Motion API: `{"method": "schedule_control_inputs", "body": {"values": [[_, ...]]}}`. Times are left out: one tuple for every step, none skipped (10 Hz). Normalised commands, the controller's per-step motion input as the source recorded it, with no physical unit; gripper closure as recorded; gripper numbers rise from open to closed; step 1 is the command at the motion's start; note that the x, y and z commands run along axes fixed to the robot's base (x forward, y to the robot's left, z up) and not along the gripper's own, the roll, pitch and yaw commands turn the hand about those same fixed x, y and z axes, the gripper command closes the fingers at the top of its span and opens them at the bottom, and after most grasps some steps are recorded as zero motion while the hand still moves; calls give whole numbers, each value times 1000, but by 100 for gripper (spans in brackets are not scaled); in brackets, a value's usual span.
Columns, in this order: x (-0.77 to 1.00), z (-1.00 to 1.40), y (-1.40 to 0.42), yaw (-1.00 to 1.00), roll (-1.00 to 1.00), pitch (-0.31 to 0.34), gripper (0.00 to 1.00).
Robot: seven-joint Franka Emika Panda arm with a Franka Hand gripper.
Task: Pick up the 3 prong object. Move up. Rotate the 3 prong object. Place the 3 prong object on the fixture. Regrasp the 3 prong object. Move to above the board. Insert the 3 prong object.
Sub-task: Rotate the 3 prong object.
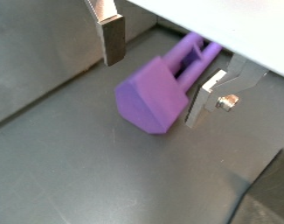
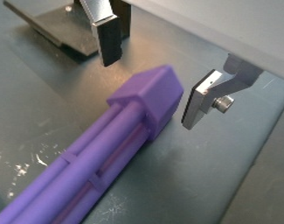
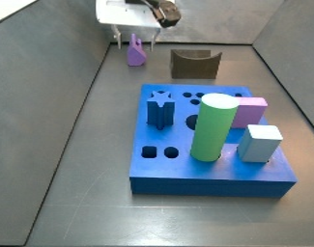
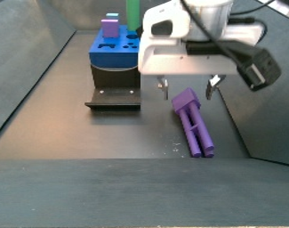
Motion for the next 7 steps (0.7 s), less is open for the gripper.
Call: {"method": "schedule_control_inputs", "body": {"values": [[34, -735, 16, -17, 89, -21, 0], [33, -663, 15, -14, 101, -22, 0], [36, -498, 11, -13, 126, -20, 0], [39, -437, 9, -13, 135, -20, 0], [38, -325, 8, -12, 153, -18, 0], [34, -225, 4, -10, 169, -23, 0], [0, 0, 0, 0, 0, 0, 100]]}}
